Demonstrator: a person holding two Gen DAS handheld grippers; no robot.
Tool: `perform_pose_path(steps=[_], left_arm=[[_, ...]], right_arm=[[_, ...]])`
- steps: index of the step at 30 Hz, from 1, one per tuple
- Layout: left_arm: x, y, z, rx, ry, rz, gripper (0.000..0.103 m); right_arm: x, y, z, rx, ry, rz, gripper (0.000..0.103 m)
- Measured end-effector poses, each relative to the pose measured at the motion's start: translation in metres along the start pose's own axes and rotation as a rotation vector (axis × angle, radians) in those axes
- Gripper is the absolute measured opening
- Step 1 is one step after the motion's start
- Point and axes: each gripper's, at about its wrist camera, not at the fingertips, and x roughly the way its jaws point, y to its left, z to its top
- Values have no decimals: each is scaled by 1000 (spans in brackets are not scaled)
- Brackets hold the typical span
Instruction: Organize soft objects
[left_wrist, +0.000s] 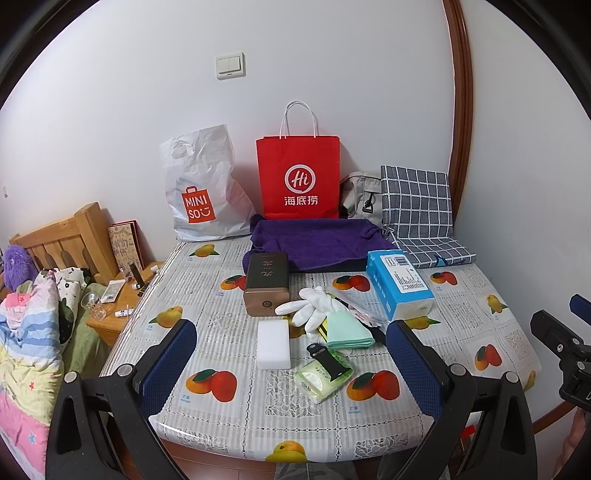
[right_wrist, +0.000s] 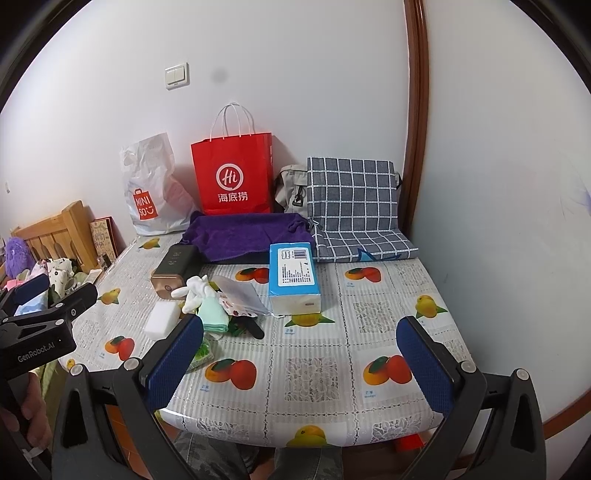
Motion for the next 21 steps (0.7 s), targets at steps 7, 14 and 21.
perform_pose_path(steps=[7, 14, 21], left_arm=[[1, 0, 0, 1, 1, 0, 103], [0, -1, 0, 1, 1, 1, 103], [0, -1, 0, 2, 1, 0, 103]], right_arm=[[0, 0, 0, 2, -2, 1, 103], [-1, 0, 0, 2, -2, 1, 103], [-1, 0, 0, 4, -2, 3, 103]])
